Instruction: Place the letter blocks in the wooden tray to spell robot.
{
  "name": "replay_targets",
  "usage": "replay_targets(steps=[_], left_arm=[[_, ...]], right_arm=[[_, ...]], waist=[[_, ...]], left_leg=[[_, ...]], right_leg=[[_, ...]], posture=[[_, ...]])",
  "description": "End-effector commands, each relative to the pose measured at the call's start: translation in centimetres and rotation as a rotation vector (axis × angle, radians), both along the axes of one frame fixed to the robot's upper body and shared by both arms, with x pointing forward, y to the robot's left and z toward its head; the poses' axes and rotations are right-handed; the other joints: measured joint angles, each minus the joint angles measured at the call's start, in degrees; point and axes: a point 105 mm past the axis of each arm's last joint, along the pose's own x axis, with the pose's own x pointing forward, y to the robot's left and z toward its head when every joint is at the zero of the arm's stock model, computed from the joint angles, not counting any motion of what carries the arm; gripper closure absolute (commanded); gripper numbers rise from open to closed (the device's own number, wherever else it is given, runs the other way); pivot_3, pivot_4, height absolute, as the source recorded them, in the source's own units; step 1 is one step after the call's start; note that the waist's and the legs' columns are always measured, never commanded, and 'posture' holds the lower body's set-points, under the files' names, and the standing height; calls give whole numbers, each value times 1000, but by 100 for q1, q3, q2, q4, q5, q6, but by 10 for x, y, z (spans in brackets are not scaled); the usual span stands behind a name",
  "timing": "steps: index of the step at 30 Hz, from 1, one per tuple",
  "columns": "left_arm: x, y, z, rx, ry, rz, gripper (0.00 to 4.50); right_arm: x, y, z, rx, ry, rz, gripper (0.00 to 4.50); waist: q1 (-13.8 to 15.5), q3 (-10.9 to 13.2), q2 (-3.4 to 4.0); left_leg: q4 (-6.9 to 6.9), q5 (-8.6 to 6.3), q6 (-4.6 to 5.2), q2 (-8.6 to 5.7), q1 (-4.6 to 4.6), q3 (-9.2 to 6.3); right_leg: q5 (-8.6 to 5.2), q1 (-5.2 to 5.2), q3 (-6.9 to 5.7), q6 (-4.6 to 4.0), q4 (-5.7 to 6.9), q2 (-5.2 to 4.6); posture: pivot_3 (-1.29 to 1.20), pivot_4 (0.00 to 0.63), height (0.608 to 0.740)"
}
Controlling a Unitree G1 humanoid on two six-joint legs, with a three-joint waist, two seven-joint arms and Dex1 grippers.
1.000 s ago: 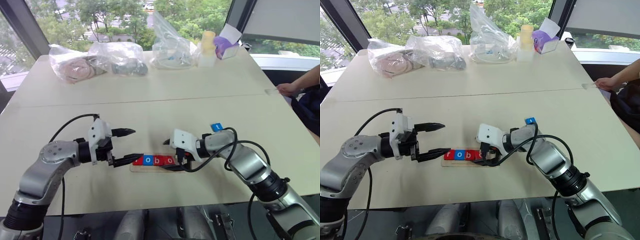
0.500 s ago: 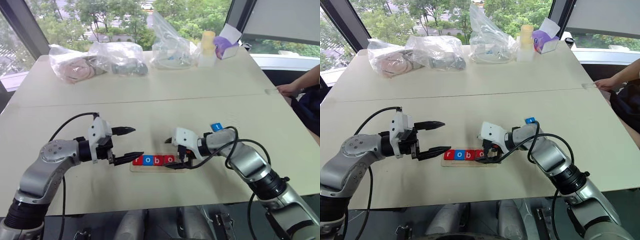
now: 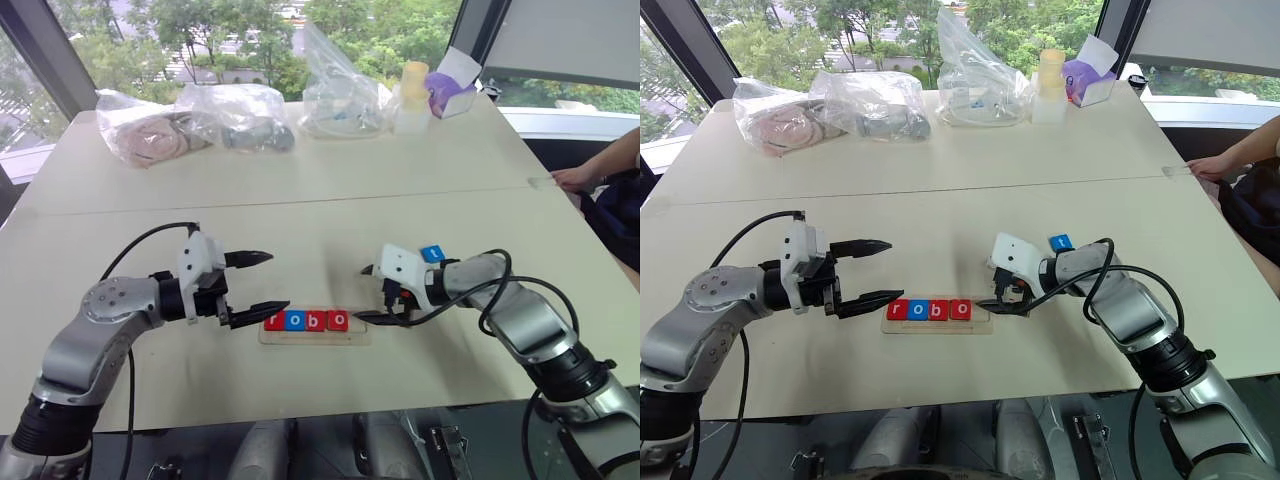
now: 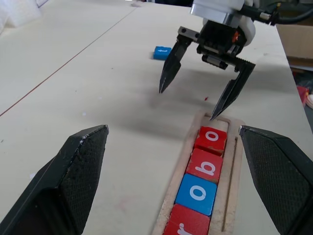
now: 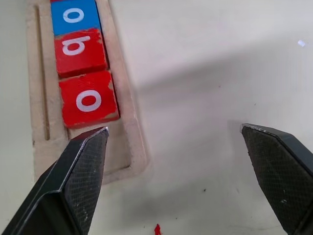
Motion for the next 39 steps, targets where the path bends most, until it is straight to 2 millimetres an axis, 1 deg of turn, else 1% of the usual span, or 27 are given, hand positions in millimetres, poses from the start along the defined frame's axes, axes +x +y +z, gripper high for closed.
replay_targets(steps=[1,9,13,16,17,19,21,22,25,27,31,35,38,39], left_arm=[[-1,-3,6,-1,-33,-20,0],[-2,-2,6,0,-35,-11,0],[-2,-2,7,-2,-36,-8,0],[-1,-2,6,-2,-37,-6,0],[-1,-2,6,-3,-38,-4,0],[0,-2,6,-5,-40,-3,0],[0,-3,5,-8,-40,-3,0],[1,-3,5,-10,-41,-4,0],[3,-6,4,-17,-44,-6,0],[4,-6,4,-20,-45,-8,0],[6,-9,3,-25,-50,-16,0],[8,-11,4,-29,-54,-21,0],[9,-10,4,-30,-57,-19,0],[9,-10,4,-30,-59,-17,0]], right_arm=[[-1,6,0,7,-21,21,61],[-3,17,-2,11,-26,53,61],[2,8,4,-3,-54,23,61],[6,-7,16,-9,-76,-19,61],[10,-18,22,-12,-91,-61,61],[25,-42,34,7,-131,-199,61],[36,-59,42,50,-147,-335,61],[43,-71,43,76,-142,-440,61],[53,-106,32,75,-89,-709,61],[53,-117,28,82,-74,-804,61],[52,-126,21,117,-31,-948,61],[52,-126,8,118,10,-1024,61],[52,-122,0,129,40,-1052,61],[52,-120,-1,129,41,-1057,292]], waist=[[5,0,0],[1,0,0],[7,0,0],[12,0,0],[18,0,0],[22,0,-1],[20,0,-1],[20,0,-1],[11,0,-1],[15,0,-1],[9,0,0],[2,-1,0],[-5,-4,-3],[-5,-4,-3]], left_leg=[[0,0,0,0,0,0],[0,0,0,-1,0,0],[0,0,0,0,0,0],[1,0,0,-1,0,0],[1,0,0,-1,0,0],[1,0,0,-3,-2,0],[2,0,0,-3,-2,0],[1,0,0,-2,-1,0],[0,0,0,-1,-1,1],[0,0,0,-1,-2,2],[-2,0,0,-1,-2,3],[-1,0,0,-1,-2,5],[0,1,0,-1,1,5],[1,1,0,-1,4,5]], right_leg=[[0,0,0,0,0,0],[0,0,0,0,0,0],[0,0,0,0,0,0],[0,0,0,0,0,0],[0,1,0,0,-1,0],[0,1,0,0,-1,-2],[0,1,0,0,-1,-2],[0,2,0,0,-1,-1],[1,0,1,-2,0,-1],[1,-1,3,-2,0,-2],[1,-4,5,-3,1,-2],[2,-4,5,-2,2,1],[2,0,5,-2,3,3],[3,2,5,-3,3,3]], posture=[[0,150,740],[0,150,740],[0,150,740],[0,150,740],[0,150,740],[0,150,740],[0,150,740],[0,150,740],[0,150,740],[0,150,740],[0,150,740],[0,150,740],[0,150,740],[0,150,740]])
